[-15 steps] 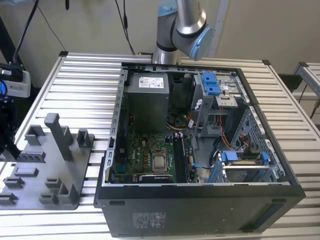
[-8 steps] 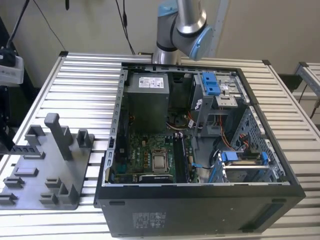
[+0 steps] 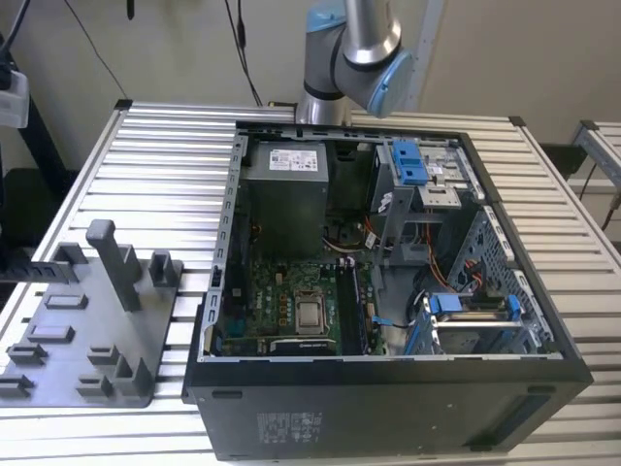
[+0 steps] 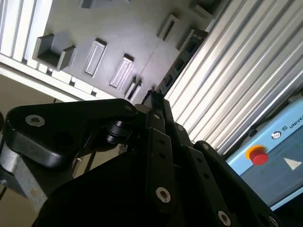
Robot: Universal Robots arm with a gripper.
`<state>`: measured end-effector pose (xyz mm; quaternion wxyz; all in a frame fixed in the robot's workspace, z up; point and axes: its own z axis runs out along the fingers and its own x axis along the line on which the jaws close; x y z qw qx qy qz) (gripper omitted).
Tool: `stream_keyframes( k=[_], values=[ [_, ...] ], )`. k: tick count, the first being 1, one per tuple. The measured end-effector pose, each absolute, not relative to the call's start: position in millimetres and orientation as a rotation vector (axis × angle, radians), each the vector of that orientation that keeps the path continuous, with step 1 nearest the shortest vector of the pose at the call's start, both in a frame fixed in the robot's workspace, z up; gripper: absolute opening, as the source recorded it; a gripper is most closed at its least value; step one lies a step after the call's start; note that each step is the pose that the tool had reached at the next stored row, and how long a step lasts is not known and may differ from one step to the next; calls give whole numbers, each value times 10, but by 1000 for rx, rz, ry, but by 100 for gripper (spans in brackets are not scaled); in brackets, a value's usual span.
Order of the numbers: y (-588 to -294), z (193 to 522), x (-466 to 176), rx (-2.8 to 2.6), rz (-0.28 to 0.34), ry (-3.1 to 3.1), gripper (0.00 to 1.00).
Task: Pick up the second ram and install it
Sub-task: 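Pick up the second ram and move it above second insertion slot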
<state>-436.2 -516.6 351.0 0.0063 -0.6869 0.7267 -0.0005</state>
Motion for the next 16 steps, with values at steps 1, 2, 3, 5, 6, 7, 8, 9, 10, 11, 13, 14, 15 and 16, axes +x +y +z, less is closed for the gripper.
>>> stream_keyframes(
  k=[1,2,3,5,6,7,8,9,10,11,13,14,15,16],
  values=[
    [-5166,3542,-4362,-2150,-2,2274,14],
    [-5166,3573,-4362,-2150,-2,2274,14],
    [-5166,3605,-4362,-2150,-2,2274,14],
    [-5166,3673,-4362,-2150,-2,2274,14],
    [-5166,3709,-4362,-2149,-2,2274,14],
    [-5166,3746,-4363,-2150,-2,2274,14],
    [-5166,3786,-4362,-2149,-2,2274,14],
    [-5166,3827,-4362,-2149,-2,2274,14],
    [-5166,3867,-4363,-2150,-2,2274,14],
    [-5166,3906,-4363,-2149,-2,2274,14],
    [-5166,3978,-4362,-2150,-2,2274,14],
    [-5166,4011,-4363,-2150,-2,2274,14],
    [-5166,4045,-4363,-2150,-2,2274,14],
    [-5166,4077,-4362,-2149,-2,2274,14]
  ],
)
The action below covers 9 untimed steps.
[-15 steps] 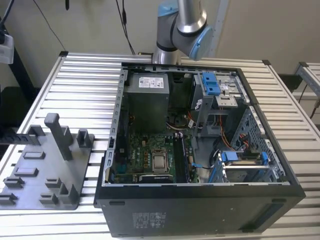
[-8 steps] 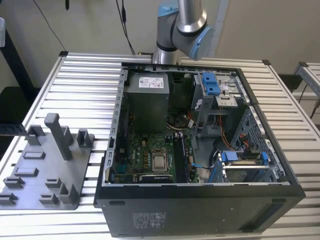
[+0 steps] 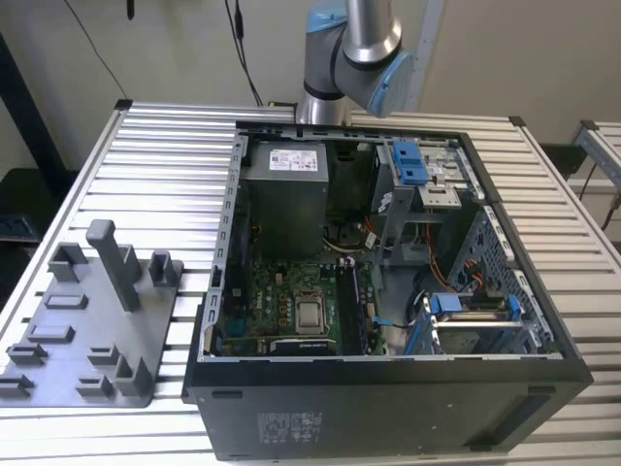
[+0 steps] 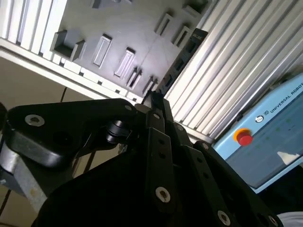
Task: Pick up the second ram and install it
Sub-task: 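Pick up the second ram and move it above second insertion slot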
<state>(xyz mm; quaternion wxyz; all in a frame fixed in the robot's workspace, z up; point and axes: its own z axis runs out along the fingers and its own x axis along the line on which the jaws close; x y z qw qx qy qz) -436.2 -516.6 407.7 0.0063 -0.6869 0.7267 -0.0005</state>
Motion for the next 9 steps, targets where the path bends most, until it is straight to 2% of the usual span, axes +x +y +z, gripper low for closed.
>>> stream_keyframes(
  k=[9],
  values=[
    [-5166,4348,-4363,-2149,-2,2274,14]
  ],
)
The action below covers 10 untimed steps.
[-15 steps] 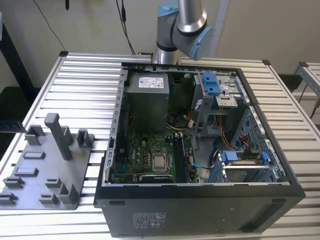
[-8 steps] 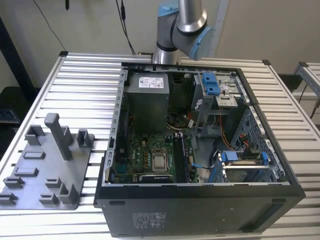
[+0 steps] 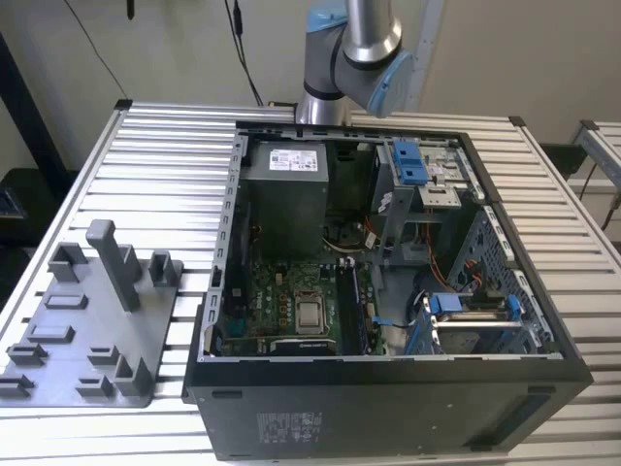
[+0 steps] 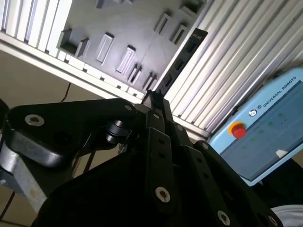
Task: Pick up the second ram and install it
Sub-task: 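Pick up the second ram and move it above second insertion slot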
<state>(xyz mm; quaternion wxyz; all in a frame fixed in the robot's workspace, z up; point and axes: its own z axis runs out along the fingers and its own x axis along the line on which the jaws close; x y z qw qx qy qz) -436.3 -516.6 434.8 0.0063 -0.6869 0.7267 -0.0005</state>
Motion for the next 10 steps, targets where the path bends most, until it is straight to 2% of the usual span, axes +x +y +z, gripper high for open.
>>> stream_keyframes(
  k=[10],
  values=[
    [-5166,4544,-4363,-2149,-2,2274,14]
  ],
)
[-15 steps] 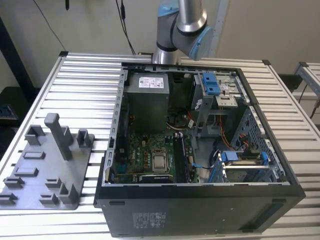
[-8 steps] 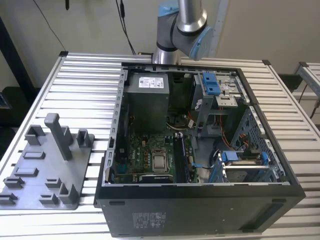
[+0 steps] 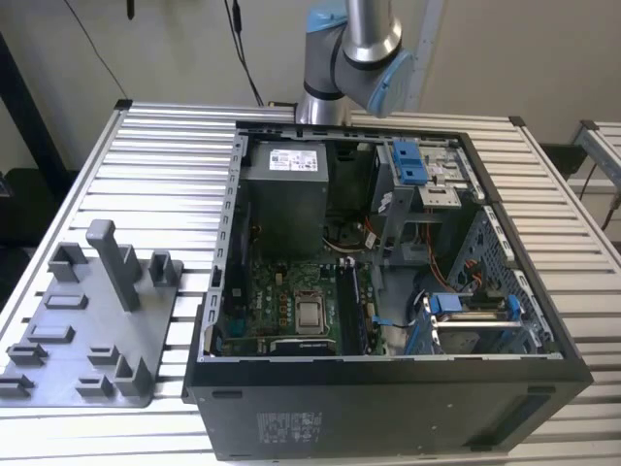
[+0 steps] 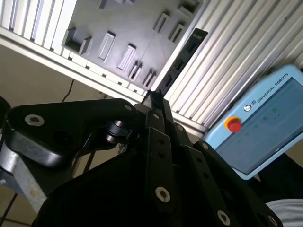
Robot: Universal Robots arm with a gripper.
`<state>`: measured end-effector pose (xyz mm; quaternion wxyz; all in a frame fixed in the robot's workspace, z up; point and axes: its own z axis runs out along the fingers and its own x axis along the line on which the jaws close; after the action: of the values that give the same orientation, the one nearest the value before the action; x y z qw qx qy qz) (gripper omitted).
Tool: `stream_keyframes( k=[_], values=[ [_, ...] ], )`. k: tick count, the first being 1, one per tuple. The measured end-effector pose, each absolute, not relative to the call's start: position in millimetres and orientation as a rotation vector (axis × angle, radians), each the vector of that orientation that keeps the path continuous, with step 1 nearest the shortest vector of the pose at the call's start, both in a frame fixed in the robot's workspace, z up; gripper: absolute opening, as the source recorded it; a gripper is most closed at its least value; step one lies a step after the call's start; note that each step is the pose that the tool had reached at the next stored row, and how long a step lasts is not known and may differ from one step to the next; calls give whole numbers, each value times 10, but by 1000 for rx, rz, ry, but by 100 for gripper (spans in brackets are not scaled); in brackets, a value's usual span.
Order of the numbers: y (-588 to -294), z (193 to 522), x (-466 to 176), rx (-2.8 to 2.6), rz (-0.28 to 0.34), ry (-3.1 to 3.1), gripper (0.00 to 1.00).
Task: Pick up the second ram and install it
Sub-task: 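Pick up the second ram and move it above second insertion slot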
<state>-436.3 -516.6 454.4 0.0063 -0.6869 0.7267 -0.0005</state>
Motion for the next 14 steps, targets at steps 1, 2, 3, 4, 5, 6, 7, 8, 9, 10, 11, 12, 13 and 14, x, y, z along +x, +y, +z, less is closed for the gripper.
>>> stream_keyframes(
  k=[1,2,3,4,5,6,7,8,9,10,11,12,13,14],
  values=[
    [-5166,4544,-4362,-2150,-2,2274,14],
    [-5166,4544,-4362,-2150,-2,2274,14],
    [-5166,4543,-4360,-2150,-2,2274,14],
    [-5166,4544,-4360,-2149,-2,2274,14],
    [-5166,4543,-4358,-2149,-2,2274,14],
    [-5167,4545,-4346,-2150,-2,2274,14],
    [-5166,4545,-4323,-2150,-2,2274,14],
    [-5166,4545,-4291,-2150,-2,2274,14],
    [-5165,4544,-4257,-2150,-2,2274,14],
    [-5165,4544,-4222,-2150,-2,2274,14],
    [-5164,4544,-4185,-2150,-2,2274,14],
    [-5164,4545,-4145,-2150,-2,2273,14],
    [-5164,4545,-4108,-2150,-2,2273,14],
    [-5164,4544,-4068,-2150,-2,2273,14]
  ],
)
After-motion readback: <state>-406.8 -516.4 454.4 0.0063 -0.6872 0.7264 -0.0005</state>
